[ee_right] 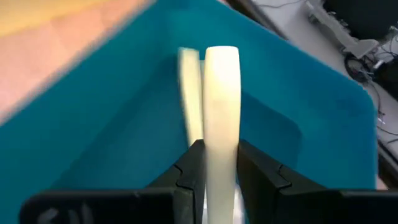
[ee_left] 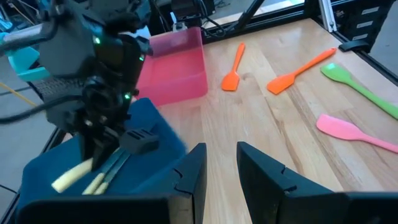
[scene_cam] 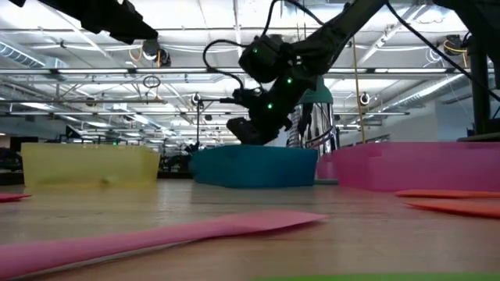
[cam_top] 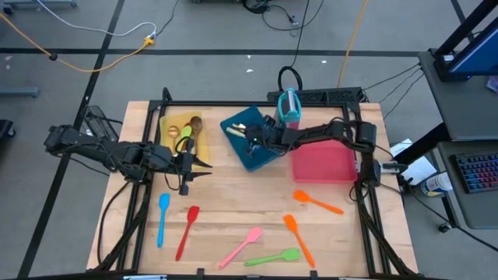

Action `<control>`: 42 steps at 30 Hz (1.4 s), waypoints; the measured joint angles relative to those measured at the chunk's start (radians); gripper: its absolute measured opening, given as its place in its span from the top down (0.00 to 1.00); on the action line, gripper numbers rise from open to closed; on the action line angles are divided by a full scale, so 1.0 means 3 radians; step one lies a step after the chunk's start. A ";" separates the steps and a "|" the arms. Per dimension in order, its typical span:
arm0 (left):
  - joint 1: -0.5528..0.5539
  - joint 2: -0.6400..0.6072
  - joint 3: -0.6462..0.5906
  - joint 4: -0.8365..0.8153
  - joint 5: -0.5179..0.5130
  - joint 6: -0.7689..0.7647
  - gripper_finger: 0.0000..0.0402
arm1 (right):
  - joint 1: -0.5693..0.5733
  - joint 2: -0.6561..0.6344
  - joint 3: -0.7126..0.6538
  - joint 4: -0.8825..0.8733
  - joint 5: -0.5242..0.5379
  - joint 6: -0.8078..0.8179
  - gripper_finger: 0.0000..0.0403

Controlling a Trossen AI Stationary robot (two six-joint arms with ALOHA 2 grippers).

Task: Pick & Place Kitchen Items
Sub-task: Put the yellow knife into the blue bin, then put the top orange spatula into the pink bin

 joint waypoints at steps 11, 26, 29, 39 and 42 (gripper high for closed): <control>0.0000 0.0000 0.0000 -0.0076 0.0001 -0.0009 0.77 | -0.0017 0.0254 -0.0001 0.0093 -0.0261 -0.0296 0.82; 0.0000 0.0000 0.0000 -0.0079 0.0000 -0.0243 0.77 | -0.0001 0.0198 -0.0001 0.0139 -0.0416 -0.0425 0.60; 0.0000 0.0000 0.0000 -0.0081 0.0000 -0.0404 0.77 | 0.0050 0.0084 0.0008 0.0189 -0.0418 -0.0358 0.59; -0.0003 0.0001 0.0000 -0.0158 0.0000 -0.0535 0.77 | 0.0447 -0.0470 0.0004 0.0026 -0.0421 -0.0508 0.60; -0.0002 0.0001 0.0000 -0.0158 0.0000 -0.0536 0.77 | 0.0610 -0.0696 0.0003 -0.0191 -0.0423 -0.0580 0.60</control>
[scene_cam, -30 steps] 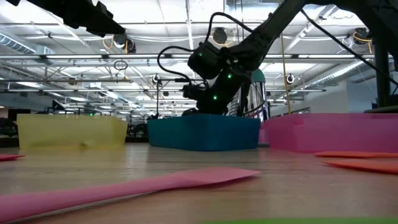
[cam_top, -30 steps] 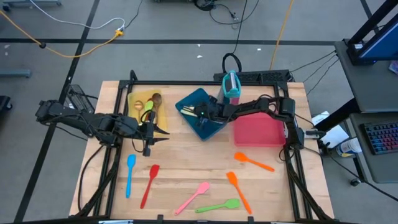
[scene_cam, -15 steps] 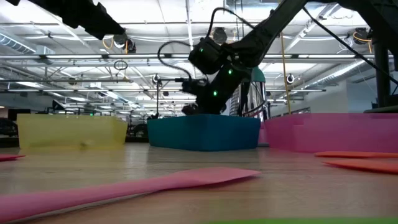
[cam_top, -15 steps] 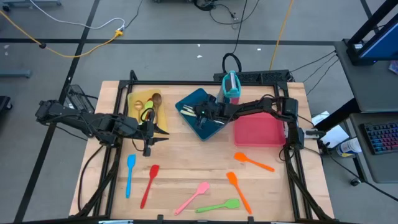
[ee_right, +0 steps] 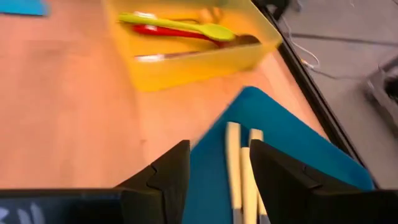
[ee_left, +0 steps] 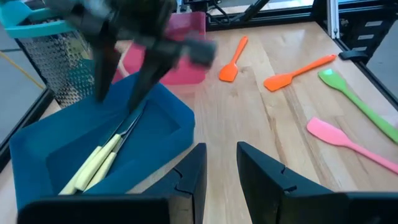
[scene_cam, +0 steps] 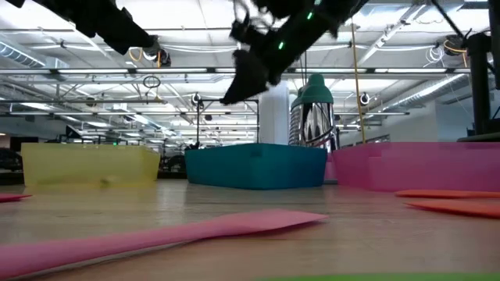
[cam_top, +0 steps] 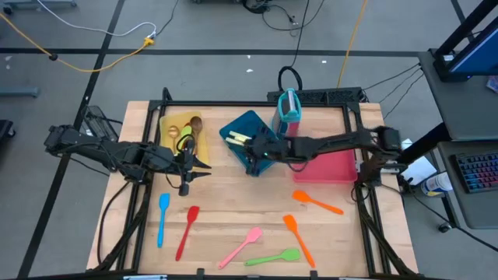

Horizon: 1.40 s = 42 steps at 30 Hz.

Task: Pick & Place Kitchen Items
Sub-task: Put the top orange spatula into the pink bin

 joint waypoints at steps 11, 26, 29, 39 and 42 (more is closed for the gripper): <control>0.0002 0.0000 0.0000 0.0003 0.0000 -0.0064 0.77 | 0.0596 -0.0827 -0.0001 -0.1084 0.0009 0.0468 0.60; 0.0002 0.0000 0.0000 0.0025 -0.0001 -0.0071 0.77 | 0.1433 -0.1521 -0.0574 -0.1414 0.0008 0.1449 0.59; 0.0002 0.0000 0.0000 0.0031 -0.0001 -0.0063 0.77 | 0.1545 -0.1821 -0.0946 -0.1205 0.0012 0.1580 0.60; 0.0002 0.0000 0.0000 0.0042 -0.0198 -0.0061 0.77 | 0.1975 -0.2696 -0.2097 -0.0930 0.0015 0.2049 0.60; 0.0002 0.0000 0.0000 0.0046 -0.0332 -0.0062 0.77 | 0.2096 -0.2821 -0.2295 -0.0947 0.0004 0.2317 0.60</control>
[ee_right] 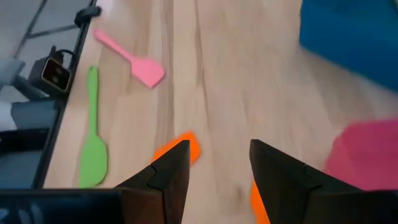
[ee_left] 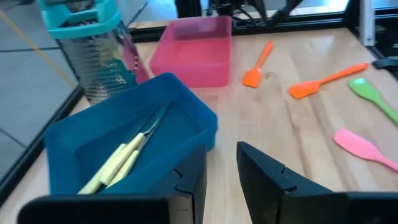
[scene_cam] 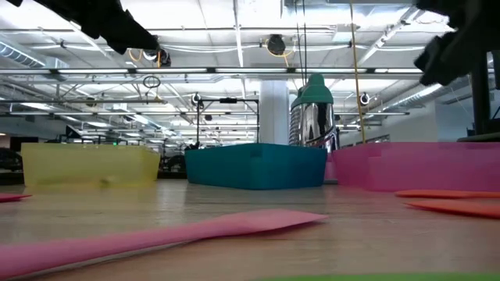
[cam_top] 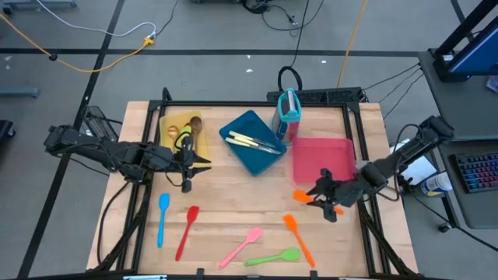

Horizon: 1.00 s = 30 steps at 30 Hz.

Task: Pick & Place Kitchen Items
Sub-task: Put the top orange spatula into the pink bin

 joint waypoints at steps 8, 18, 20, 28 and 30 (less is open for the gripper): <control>0.0001 0.0000 0.0000 0.0019 -0.0140 -0.0023 0.77 | 0.0339 0.0032 -0.0066 -0.0711 -0.0165 0.0754 0.60; 0.0004 0.0000 0.0001 0.0246 -0.0142 -0.0010 0.77 | 0.0649 0.0367 -0.0066 -0.1470 -0.0927 0.1830 0.60; 0.0004 0.0000 0.0001 0.0246 -0.0142 -0.0010 0.77 | 0.0700 0.0458 -0.0066 -0.1461 -0.1030 0.1889 0.60; 0.0004 0.0000 0.0001 0.0246 -0.0142 -0.0006 0.77 | 0.0735 0.0817 -0.0067 -0.1536 -0.1033 0.1877 0.60; 0.0004 0.0000 0.0001 0.0246 -0.0142 -0.0006 0.77 | 0.0735 0.0889 -0.0097 -0.1509 -0.1035 0.1876 0.60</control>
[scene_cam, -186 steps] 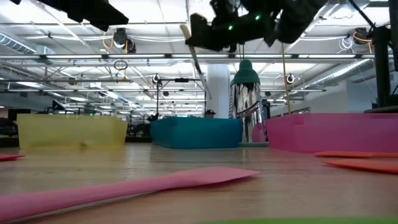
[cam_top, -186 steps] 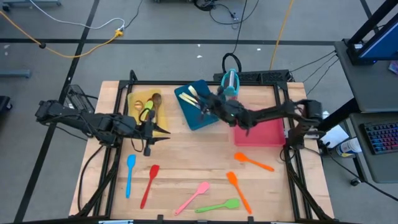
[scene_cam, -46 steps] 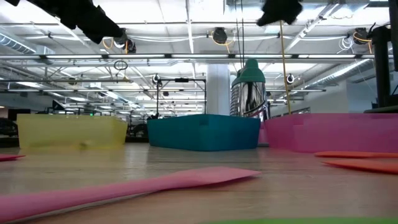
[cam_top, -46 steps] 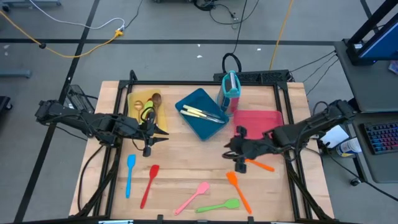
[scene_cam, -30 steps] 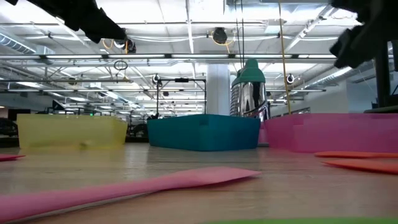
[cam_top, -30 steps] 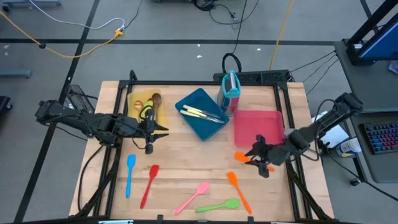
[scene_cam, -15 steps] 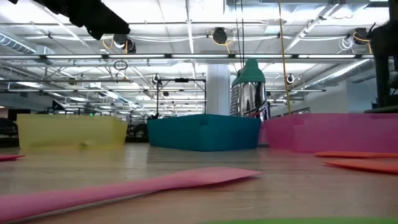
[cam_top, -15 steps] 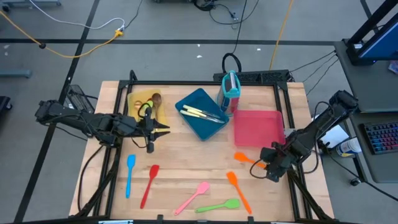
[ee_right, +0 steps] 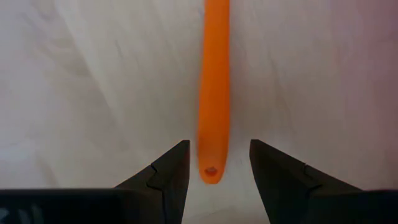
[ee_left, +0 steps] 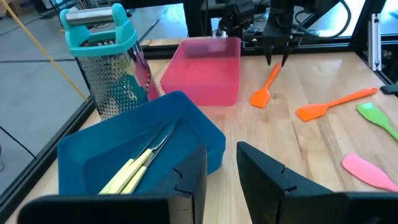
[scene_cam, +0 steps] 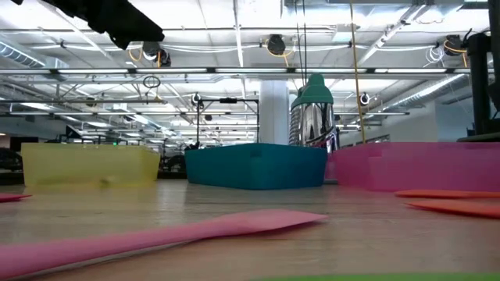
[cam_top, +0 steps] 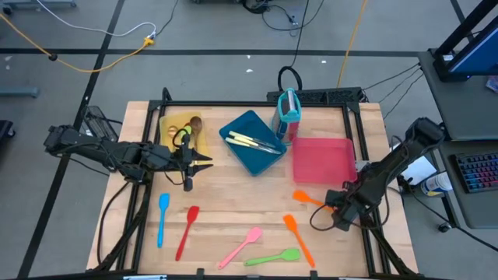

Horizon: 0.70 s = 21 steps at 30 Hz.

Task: Pick & Place Kitchen Items
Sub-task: Put the top orange spatula into the pink bin

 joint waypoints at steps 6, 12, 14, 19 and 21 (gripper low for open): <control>0.0000 0.0011 0.0000 0.0086 0.0003 -0.0119 0.77 | 0.0001 0.0087 -0.0189 0.0284 0.0001 0.0014 0.60; 0.0000 0.0287 0.0001 0.0290 0.0006 -0.0350 0.77 | -0.0001 0.0091 -0.0266 0.0317 0.0048 -0.0143 0.60; 0.0000 0.0483 0.0001 0.0298 0.0070 -0.0350 0.77 | 0.0001 0.0092 -0.0278 0.0319 0.0115 -0.0146 0.61; 0.0000 0.1076 -0.0001 0.0603 0.0378 -0.0147 0.77 | -0.0004 0.0092 -0.0281 0.0302 0.0129 -0.0147 0.73; -0.0001 0.1305 -0.0001 0.0966 0.0395 -0.0109 0.77 | -0.0004 0.0092 -0.0282 0.0309 0.0145 -0.0129 0.79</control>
